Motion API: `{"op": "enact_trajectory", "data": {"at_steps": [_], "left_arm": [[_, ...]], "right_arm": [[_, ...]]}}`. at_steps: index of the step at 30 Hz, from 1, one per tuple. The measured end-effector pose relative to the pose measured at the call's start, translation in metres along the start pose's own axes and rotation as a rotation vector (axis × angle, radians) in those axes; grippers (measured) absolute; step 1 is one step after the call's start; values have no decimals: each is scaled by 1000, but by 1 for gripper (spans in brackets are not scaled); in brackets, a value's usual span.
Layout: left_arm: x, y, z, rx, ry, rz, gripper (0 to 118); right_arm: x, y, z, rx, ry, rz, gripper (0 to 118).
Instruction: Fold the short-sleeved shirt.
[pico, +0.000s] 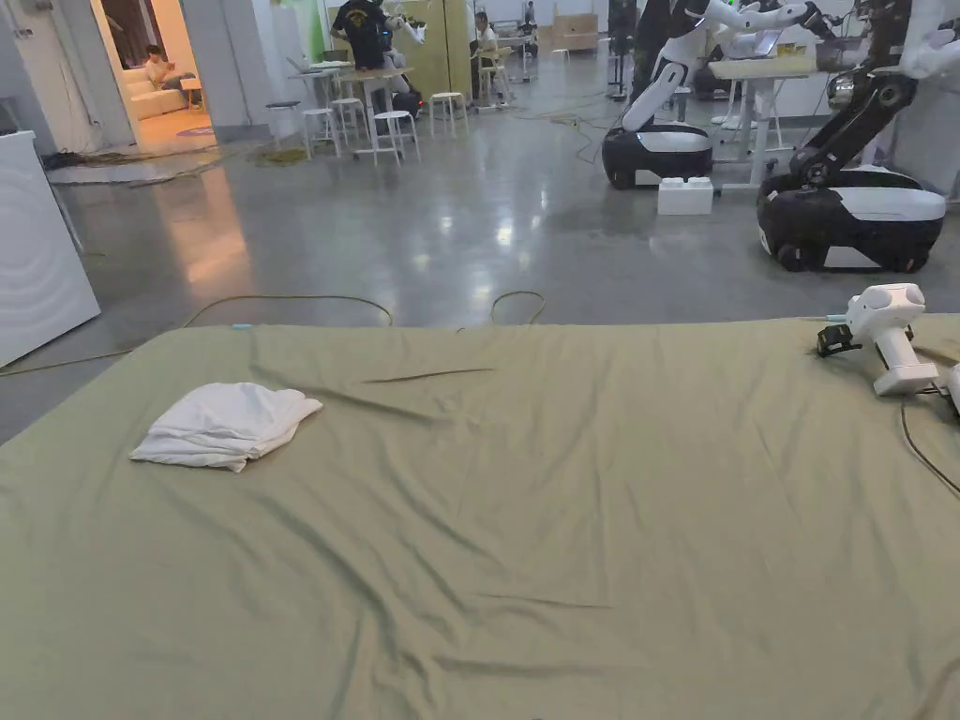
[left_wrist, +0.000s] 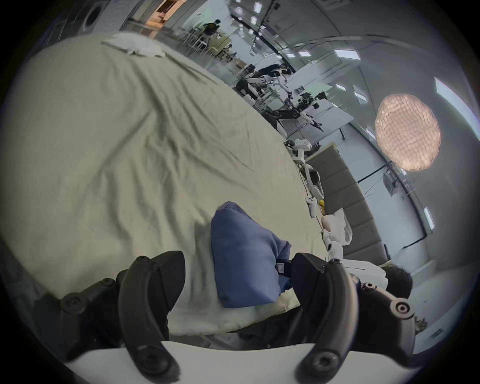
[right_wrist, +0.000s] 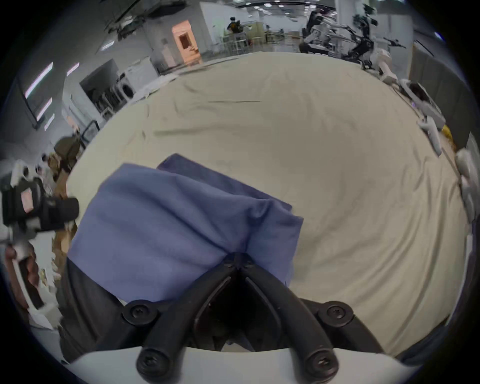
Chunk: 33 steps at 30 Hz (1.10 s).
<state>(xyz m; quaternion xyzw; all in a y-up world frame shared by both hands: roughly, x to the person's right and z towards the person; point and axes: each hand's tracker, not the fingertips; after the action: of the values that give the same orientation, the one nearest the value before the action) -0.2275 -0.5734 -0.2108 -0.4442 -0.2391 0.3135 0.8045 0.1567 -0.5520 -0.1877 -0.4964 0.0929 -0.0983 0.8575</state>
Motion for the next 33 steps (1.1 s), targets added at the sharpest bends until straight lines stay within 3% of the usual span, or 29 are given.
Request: {"op": "enact_trajectory", "data": {"at_steps": [2, 6, 7, 8, 12, 14, 16, 18, 23, 25, 28, 30, 32, 33], "left_arm": [[-7, -2, -24, -40, -33, 27, 90], [-8, -4, -68, -98, -35, 43, 86], [-5, -6, -74, -105, -26, 36, 77], [-2, -7, -79, -109, -39, 41, 55], [-8, -8, -74, -89, -18, 120, 46], [-7, -5, -63, -73, -29, 126, 45], [-10, 5, -38, -51, -96, 158, 44], [-21, 29, -1, 21, -106, 117, 44], [-84, 119, 119, 158, 227, -15, 44], [-109, 144, 152, 163, 380, -17, 44], [-134, 163, 164, 169, 464, 46, 44], [-143, 167, 165, 240, 518, 69, 54], [-148, 166, 166, 336, 590, 94, 77], [-150, 166, 169, 341, 615, 135, 81]], "right_arm": [[4, 1, 6, -34, 14, -43, 0], [5, 5, 5, -53, 22, -36, 0], [5, 5, 6, -55, 22, -46, 0], [5, 4, 5, -55, 20, -46, 0], [8, -3, 9, -20, 29, -59, 0], [9, -5, 24, 3, 88, -125, 0], [19, -13, 48, 82, 235, -289, 0], [28, -23, 72, 150, 344, -368, 0], [41, -41, 104, 171, 302, -356, 0], [44, -43, 107, 165, 302, -353, 0], [42, -41, 104, 168, 279, -356, 0], [43, -41, 99, 173, 279, -379, 0], [42, -41, 97, 177, 293, -404, 0], [42, -41, 98, 177, 292, -409, 0]]}}
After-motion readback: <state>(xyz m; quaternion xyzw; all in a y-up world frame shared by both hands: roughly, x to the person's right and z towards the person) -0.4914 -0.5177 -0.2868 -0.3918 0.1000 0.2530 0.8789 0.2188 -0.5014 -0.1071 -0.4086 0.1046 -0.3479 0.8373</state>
